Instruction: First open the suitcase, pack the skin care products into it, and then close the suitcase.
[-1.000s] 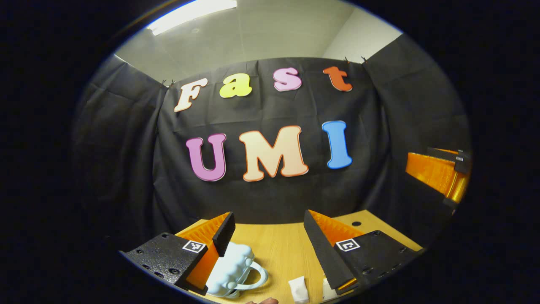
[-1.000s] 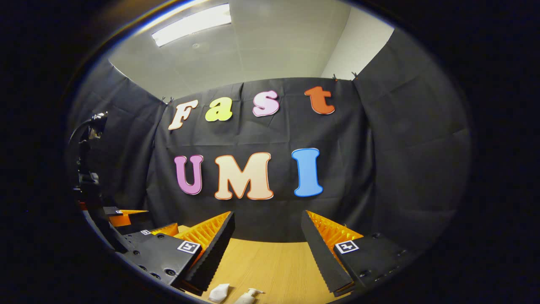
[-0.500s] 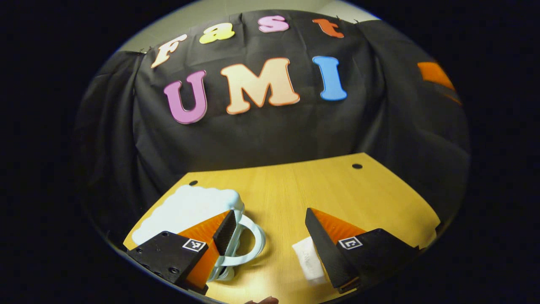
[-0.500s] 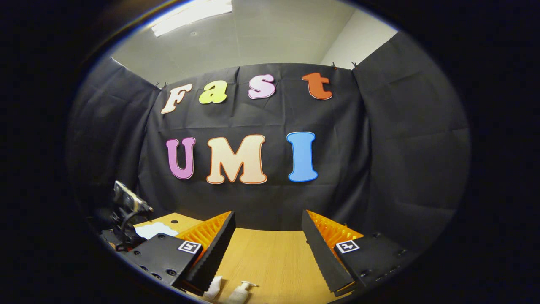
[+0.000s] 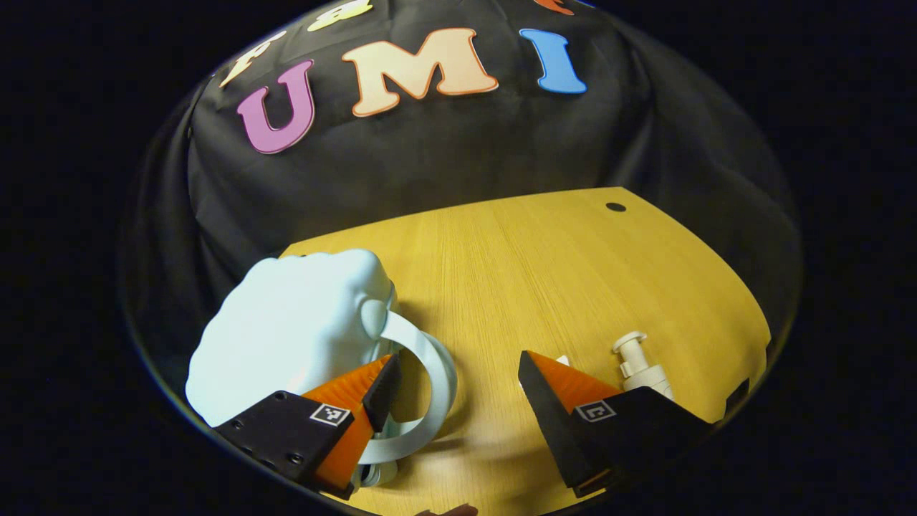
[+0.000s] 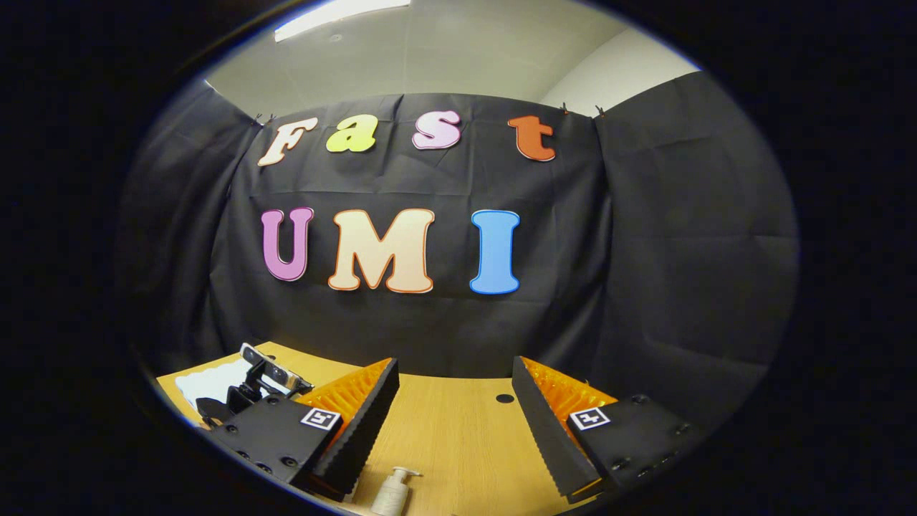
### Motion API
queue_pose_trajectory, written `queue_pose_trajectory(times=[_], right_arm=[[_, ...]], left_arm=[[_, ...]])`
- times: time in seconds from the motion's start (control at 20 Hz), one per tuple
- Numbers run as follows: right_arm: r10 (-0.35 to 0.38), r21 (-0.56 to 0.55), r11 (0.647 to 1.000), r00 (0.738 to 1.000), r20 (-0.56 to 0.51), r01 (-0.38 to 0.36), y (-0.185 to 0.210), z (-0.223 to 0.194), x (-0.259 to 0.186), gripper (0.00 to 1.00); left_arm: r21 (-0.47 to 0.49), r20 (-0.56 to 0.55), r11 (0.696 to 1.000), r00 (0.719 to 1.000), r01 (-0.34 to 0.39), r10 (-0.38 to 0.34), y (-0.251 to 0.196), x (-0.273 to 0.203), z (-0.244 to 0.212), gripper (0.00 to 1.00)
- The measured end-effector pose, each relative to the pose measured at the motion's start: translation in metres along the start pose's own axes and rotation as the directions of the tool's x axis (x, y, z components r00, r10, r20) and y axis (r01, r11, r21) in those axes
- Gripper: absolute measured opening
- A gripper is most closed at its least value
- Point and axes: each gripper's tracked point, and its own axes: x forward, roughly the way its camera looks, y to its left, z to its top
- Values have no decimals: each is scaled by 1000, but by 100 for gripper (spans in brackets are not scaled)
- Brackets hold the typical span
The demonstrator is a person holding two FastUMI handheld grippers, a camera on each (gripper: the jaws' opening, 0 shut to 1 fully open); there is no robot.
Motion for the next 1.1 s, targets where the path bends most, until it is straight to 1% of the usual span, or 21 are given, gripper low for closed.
queue_pose_trajectory(times=[0.15,0.2,0.3,0.35,0.4,0.5,0.55,0.6,0.65,0.7,0.8,0.85,0.95,1.0,1.1], right_arm=[[-20,-12,1000,1000,-2,20,-3,1,1,100],[-25,-19,1000,1000,-2,25,-4,0,1,100],[-30,-30,999,1000,0,30,-4,1,2,100],[-30,-34,999,1000,1,30,-4,0,2,100],[-32,-37,999,999,0,32,-4,0,2,100],[-24,-41,999,1000,1,24,-2,1,2,100],[-23,-46,999,1000,6,23,-1,3,3,100],[-19,-50,999,1000,13,20,-1,4,3,100],[-13,-53,998,1000,18,14,1,6,4,100],[-3,-55,998,1000,21,4,4,6,5,100],[15,-55,998,999,32,-13,9,8,4,100],[23,-56,998,999,38,-21,11,10,3,100],[31,-54,998,998,48,-28,13,11,3,100],[33,-52,998,998,53,-30,13,11,3,100],[37,-44,998,998,60,-34,14,12,3,100]], left_arm=[[-2,-63,1000,998,21,-21,-2,16,-15,98],[-5,-85,999,996,37,-38,-4,18,-19,98],[-12,-101,998,993,64,-65,-9,18,-21,87],[-6,-98,998,993,65,-65,-8,19,-21,76],[0,-97,999,994,52,-52,-4,18,-20,73],[14,-103,1000,995,3,-2,9,19,-19,58],[22,-113,1000,993,-18,20,16,20,-20,37],[15,-125,1000,992,-5,7,14,18,-21,24],[20,-138,1000,990,3,0,13,21,-23,13],[29,-146,1000,989,12,-7,13,21,-21,12],[48,-159,998,987,30,-22,13,20,-22,7],[42,-167,998,985,39,-31,11,19,-22,4],[-7,-161,997,984,76,-76,8,14,-15,0],[-21,-155,996,983,92,-95,7,10,-9,0],[-22,-134,996,987,86,-88,11,3,1,0]])
